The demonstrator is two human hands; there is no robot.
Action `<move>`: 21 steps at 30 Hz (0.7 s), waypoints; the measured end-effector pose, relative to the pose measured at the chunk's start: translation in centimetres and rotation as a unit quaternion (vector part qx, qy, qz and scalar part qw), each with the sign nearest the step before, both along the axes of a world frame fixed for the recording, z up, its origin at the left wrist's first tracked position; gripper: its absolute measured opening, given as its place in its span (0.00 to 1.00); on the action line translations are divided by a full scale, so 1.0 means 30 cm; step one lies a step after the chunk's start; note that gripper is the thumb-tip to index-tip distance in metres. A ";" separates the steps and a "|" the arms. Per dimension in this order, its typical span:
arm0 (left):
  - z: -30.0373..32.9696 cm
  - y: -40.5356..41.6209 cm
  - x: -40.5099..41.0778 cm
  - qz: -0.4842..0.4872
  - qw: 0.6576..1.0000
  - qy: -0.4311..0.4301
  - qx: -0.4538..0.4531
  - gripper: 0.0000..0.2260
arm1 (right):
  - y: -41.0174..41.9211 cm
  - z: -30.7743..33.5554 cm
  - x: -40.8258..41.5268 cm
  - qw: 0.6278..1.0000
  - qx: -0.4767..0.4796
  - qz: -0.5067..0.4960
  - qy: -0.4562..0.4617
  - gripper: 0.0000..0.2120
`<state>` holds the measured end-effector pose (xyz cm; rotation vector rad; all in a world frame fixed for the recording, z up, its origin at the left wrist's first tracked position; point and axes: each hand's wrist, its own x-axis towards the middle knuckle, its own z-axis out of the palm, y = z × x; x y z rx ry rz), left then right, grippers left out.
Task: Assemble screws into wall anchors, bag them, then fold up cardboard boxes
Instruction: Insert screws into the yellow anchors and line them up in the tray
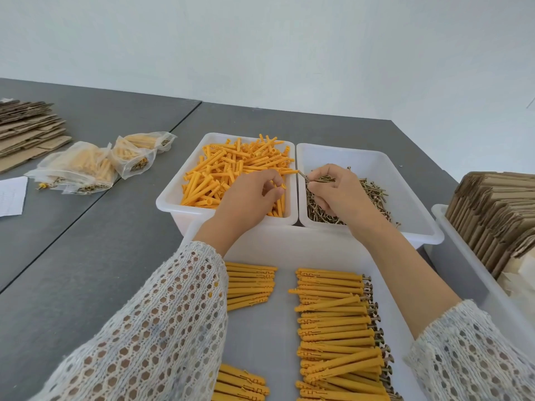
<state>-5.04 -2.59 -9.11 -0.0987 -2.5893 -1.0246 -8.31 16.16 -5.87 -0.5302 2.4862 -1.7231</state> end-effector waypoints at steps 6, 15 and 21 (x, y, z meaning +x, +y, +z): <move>0.000 0.005 0.000 0.008 0.999 0.034 -0.016 0.04 | -0.009 0.006 0.017 0.998 -0.051 -0.027 0.040 0.04; 0.004 0.010 0.005 -0.017 0.998 0.052 -0.031 0.06 | -0.041 0.008 0.048 0.989 -0.121 -0.050 0.071 0.06; 0.008 0.010 0.006 -0.011 0.998 0.063 -0.008 0.04 | -0.081 -0.002 0.079 0.976 -0.155 -0.094 0.123 0.06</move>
